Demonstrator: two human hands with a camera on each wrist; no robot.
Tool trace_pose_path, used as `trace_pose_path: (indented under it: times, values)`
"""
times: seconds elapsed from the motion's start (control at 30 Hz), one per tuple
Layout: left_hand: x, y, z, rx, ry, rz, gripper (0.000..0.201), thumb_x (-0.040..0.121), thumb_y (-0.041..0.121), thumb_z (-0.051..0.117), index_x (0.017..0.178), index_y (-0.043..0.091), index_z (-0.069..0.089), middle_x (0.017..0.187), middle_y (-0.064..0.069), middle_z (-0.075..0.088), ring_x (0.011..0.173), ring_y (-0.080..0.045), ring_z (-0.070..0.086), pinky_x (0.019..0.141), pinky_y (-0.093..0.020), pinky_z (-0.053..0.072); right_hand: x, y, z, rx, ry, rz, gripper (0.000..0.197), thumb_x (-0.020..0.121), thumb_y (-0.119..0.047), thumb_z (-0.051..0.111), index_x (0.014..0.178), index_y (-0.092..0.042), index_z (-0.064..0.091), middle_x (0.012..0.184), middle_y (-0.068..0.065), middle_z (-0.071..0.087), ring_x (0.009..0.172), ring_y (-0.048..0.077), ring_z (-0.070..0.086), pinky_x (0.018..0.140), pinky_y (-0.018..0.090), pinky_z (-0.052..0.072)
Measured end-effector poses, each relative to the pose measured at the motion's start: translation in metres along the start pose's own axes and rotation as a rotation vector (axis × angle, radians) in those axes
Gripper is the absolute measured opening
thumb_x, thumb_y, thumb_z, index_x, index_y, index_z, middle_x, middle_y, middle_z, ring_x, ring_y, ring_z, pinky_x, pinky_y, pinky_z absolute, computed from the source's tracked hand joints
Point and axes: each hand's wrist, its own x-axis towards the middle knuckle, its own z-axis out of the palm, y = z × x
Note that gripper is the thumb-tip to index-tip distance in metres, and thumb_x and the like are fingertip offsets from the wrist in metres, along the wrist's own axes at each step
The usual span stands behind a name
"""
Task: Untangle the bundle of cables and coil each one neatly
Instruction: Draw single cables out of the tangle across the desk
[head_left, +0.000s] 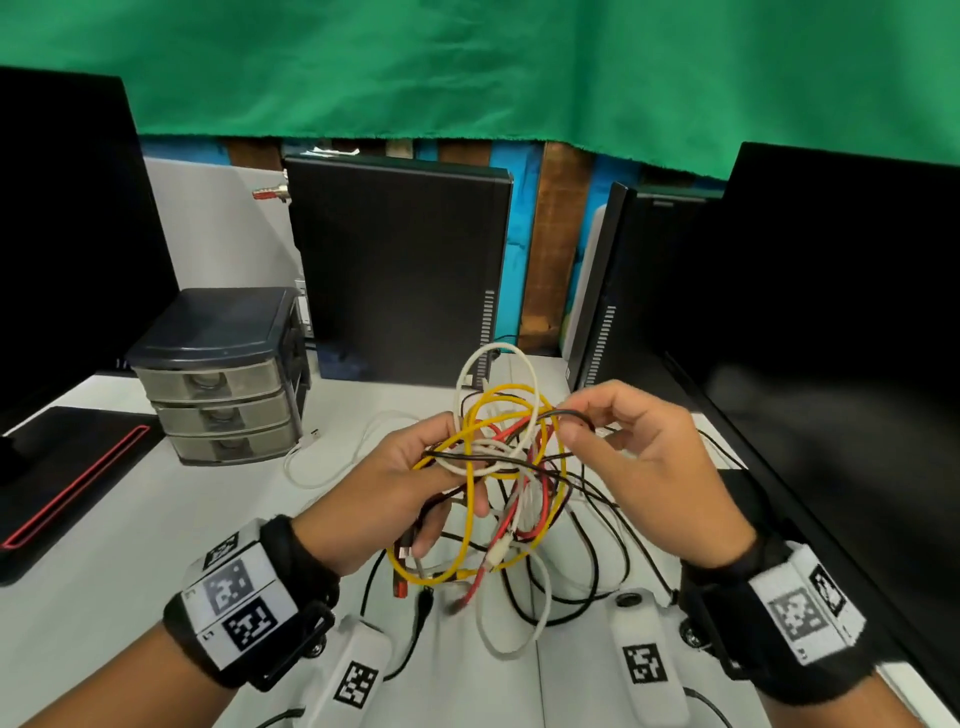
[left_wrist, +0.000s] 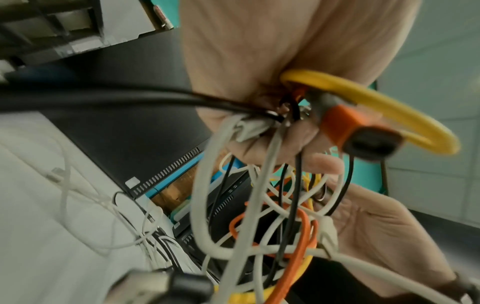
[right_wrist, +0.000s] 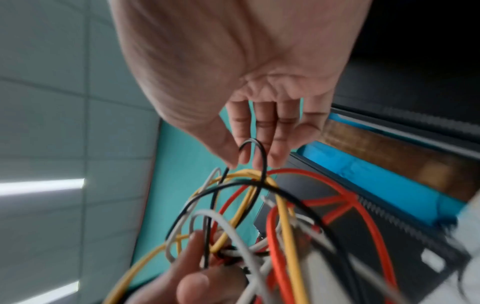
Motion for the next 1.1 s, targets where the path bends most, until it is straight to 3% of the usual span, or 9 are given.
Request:
trace_pose_path:
  times: [0.13, 0.27, 0.37, 0.47, 0.57, 0.67, 0.87, 0.97, 1.1]
  values:
    - [-0.002, -0.001, 0.003, 0.073, -0.012, -0.015, 0.022, 0.100, 0.014, 0.052, 0.105, 0.030, 0.068, 0.079, -0.009, 0.069, 0.034, -0.017, 0.044, 0.036, -0.020, 0.030, -0.006, -0.008, 0.006, -0.382, -0.053, -0.282, 0.009, 0.086, -0.029, 0.071, 0.094, -0.027, 0.076, 0.079, -0.020, 0.061, 0.079, 0.008, 0.059, 0.069, 0.013, 0.038]
    - [-0.004, -0.001, 0.003, 0.036, -0.022, -0.076, 0.020, 0.101, 0.013, 0.051, 0.111, 0.022, 0.066, 0.082, -0.011, 0.072, 0.037, -0.018, 0.055, 0.037, -0.018, 0.036, -0.007, -0.014, 0.001, -0.283, -0.086, -0.219, 0.004, 0.086, -0.025, 0.076, 0.084, -0.023, 0.078, 0.070, -0.015, 0.067, 0.068, 0.008, 0.062, 0.062, 0.011, 0.043]
    - [-0.003, 0.001, 0.000, -0.106, 0.009, -0.091, 0.019, 0.100, 0.013, 0.054, 0.112, 0.020, 0.068, 0.080, -0.015, 0.069, 0.039, -0.023, 0.057, 0.040, -0.021, 0.041, 0.000, -0.011, -0.014, -0.280, 0.249, -0.278, 0.008, 0.088, -0.022, 0.072, 0.082, -0.017, 0.075, 0.068, -0.013, 0.066, 0.063, 0.006, 0.062, 0.059, 0.014, 0.048]
    - [-0.001, 0.003, -0.001, -0.231, 0.041, -0.086, 0.023, 0.090, 0.018, 0.059, 0.107, 0.027, 0.073, 0.075, -0.016, 0.066, 0.038, -0.024, 0.055, 0.044, -0.025, 0.041, 0.011, 0.011, -0.033, -0.352, 0.523, -0.103, 0.010, 0.092, -0.021, 0.068, 0.083, -0.019, 0.068, 0.069, -0.007, 0.065, 0.064, 0.011, 0.063, 0.064, 0.037, 0.057]
    - [0.000, 0.001, 0.001, -0.193, 0.064, -0.080, 0.025, 0.099, 0.010, 0.052, 0.109, 0.023, 0.071, 0.073, -0.014, 0.063, 0.033, -0.018, 0.045, 0.038, -0.019, 0.033, 0.009, 0.027, -0.032, -0.535, 0.319, 0.029, 0.022, 0.090, -0.011, 0.065, 0.109, -0.022, 0.065, 0.095, -0.009, 0.068, 0.088, 0.013, 0.066, 0.083, 0.041, 0.057]
    - [0.000, -0.003, 0.003, -0.100, 0.070, -0.113, 0.021, 0.102, 0.014, 0.049, 0.114, 0.017, 0.066, 0.076, -0.013, 0.064, 0.032, -0.017, 0.043, 0.037, -0.018, 0.027, -0.001, 0.018, -0.013, -0.603, 0.027, -0.205, 0.043, 0.092, -0.015, 0.064, 0.134, -0.023, 0.057, 0.125, -0.006, 0.064, 0.116, 0.016, 0.060, 0.100, 0.039, 0.049]
    - [-0.001, -0.001, 0.004, -0.088, 0.090, -0.144, 0.020, 0.101, 0.017, 0.052, 0.109, 0.020, 0.069, 0.080, -0.015, 0.071, 0.037, -0.020, 0.052, 0.039, -0.021, 0.035, -0.009, 0.005, 0.013, -0.719, -0.100, -0.407, 0.026, 0.094, -0.038, 0.053, 0.105, -0.026, 0.074, 0.087, -0.012, 0.072, 0.075, 0.011, 0.066, 0.064, 0.036, 0.056]
    - [-0.001, 0.000, 0.005, -0.106, 0.118, -0.128, 0.023, 0.100, 0.014, 0.053, 0.101, 0.025, 0.072, 0.079, -0.014, 0.071, 0.049, -0.028, 0.062, 0.046, -0.026, 0.046, -0.005, 0.005, 0.005, -0.700, 0.070, -0.409, 0.025, 0.096, -0.036, 0.055, 0.094, -0.023, 0.076, 0.081, -0.006, 0.075, 0.068, 0.016, 0.069, 0.060, 0.036, 0.057]
    - [0.002, 0.005, -0.004, -0.187, 0.200, -0.075, 0.019, 0.089, 0.026, 0.061, 0.097, 0.035, 0.075, 0.084, -0.010, 0.073, 0.071, -0.032, 0.074, 0.065, -0.036, 0.055, 0.015, 0.032, -0.046, -0.490, 0.571, 0.017, 0.028, 0.094, -0.041, 0.053, 0.079, -0.020, 0.063, 0.063, -0.001, 0.065, 0.061, 0.023, 0.065, 0.063, 0.045, 0.056]
